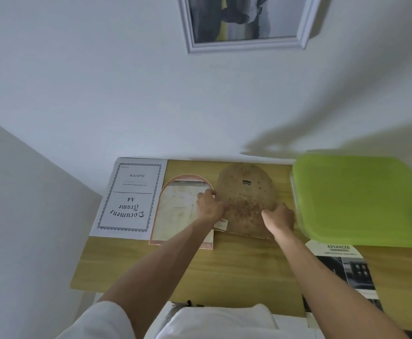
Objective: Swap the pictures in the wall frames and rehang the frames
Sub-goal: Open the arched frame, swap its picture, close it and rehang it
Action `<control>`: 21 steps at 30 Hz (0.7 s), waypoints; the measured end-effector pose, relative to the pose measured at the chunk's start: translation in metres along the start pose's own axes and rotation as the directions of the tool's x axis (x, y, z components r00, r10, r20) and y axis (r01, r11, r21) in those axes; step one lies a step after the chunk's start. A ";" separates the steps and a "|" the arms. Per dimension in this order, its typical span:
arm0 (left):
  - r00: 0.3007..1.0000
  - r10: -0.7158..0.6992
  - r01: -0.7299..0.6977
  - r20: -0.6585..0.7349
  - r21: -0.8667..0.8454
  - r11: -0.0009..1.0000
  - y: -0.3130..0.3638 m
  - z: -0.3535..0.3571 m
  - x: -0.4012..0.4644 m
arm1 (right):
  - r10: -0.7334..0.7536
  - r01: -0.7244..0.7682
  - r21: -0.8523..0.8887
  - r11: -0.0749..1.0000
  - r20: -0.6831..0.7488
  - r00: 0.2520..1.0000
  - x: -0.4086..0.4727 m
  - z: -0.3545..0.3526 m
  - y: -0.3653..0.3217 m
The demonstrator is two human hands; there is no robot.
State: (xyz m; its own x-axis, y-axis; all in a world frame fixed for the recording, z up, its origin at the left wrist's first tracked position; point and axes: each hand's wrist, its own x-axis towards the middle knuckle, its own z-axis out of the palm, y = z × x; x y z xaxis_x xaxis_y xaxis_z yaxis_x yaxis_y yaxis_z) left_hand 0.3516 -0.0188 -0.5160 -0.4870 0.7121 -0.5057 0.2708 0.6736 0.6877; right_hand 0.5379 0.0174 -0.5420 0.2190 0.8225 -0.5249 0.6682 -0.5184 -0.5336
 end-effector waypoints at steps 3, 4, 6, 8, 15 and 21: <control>1.000 0.020 -0.020 -0.007 -0.047 0.999 -0.005 -0.037 0.002 | -0.078 0.076 0.092 0.993 0.011 0.997 -0.018 0.010 -0.019; 1.000 0.024 -0.025 -0.011 -0.050 0.998 -0.010 -0.049 0.004 | -0.100 0.098 0.119 0.988 0.016 0.995 -0.024 0.014 -0.026; 0.999 0.038 -0.039 -0.034 -0.033 0.999 -0.023 -0.073 0.010 | -0.141 0.133 0.161 0.978 0.042 0.989 -0.034 0.027 -0.037; 0.996 0.067 -0.068 -0.057 -0.007 0.998 -0.035 -0.095 0.013 | -0.187 0.172 0.164 0.971 0.082 0.979 -0.046 0.042 -0.047; 0.994 0.077 -0.069 -0.083 0.101 0.992 -0.078 -0.145 0.023 | -0.260 0.248 0.096 0.964 0.139 0.956 -0.077 0.091 -0.061; 0.997 0.063 -0.058 -0.039 0.120 0.991 -0.105 -0.157 0.028 | -0.253 0.251 0.033 0.968 0.157 0.955 -0.089 0.113 -0.058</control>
State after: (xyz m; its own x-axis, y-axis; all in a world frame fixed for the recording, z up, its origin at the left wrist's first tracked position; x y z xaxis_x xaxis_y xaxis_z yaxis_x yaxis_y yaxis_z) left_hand 0.1792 -0.1004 -0.5203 -0.5010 0.7447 -0.4409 0.3963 0.6503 0.6481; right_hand 0.3996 -0.0524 -0.5390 -0.0714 0.8795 -0.4705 0.6780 -0.3032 -0.6696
